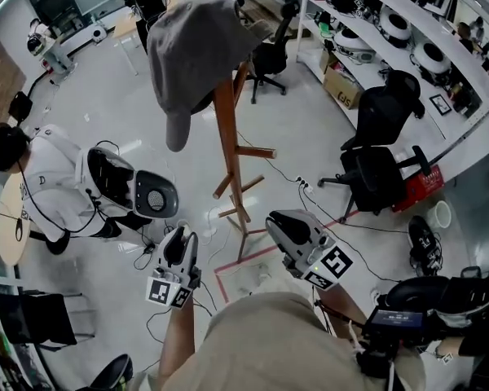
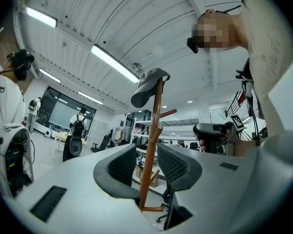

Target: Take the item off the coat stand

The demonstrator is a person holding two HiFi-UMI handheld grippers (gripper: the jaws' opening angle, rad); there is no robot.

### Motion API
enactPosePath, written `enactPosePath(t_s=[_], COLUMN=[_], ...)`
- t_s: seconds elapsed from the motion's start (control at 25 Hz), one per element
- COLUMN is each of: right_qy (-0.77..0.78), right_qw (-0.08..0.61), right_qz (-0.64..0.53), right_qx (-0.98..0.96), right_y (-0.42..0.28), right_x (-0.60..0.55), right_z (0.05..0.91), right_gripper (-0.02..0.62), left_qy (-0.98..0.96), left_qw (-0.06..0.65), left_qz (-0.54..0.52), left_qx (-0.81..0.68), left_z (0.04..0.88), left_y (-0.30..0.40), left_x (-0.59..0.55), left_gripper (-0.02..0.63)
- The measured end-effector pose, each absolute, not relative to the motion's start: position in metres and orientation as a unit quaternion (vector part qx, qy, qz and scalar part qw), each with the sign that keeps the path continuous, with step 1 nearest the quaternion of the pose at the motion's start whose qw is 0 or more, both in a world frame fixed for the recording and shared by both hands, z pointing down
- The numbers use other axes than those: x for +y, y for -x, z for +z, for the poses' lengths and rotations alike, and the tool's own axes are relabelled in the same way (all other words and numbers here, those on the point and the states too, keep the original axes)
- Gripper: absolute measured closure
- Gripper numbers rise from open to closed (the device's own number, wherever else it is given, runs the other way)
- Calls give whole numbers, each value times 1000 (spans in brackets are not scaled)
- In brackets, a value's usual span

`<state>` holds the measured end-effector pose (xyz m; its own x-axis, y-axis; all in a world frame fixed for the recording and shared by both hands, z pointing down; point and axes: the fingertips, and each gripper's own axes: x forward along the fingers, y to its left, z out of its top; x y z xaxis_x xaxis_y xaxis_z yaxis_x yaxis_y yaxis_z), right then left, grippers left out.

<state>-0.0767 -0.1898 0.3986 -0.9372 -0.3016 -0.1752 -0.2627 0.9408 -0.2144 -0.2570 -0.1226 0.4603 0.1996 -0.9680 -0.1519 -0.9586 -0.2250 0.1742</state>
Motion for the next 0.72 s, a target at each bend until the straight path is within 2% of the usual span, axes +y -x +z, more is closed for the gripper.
enactPosePath(t_s=[0.72], right_qy=[99], right_qw=[99], right_qz=[-74], right_qx=[987], right_y=[98], right_x=[-245], right_z=[399], right_gripper=[541], left_qy=[-728], left_qw=[-2], left_qz=[-140], left_qx=[-671], left_z=[440], left_y=[278], left_x=[-151], left_gripper=[460])
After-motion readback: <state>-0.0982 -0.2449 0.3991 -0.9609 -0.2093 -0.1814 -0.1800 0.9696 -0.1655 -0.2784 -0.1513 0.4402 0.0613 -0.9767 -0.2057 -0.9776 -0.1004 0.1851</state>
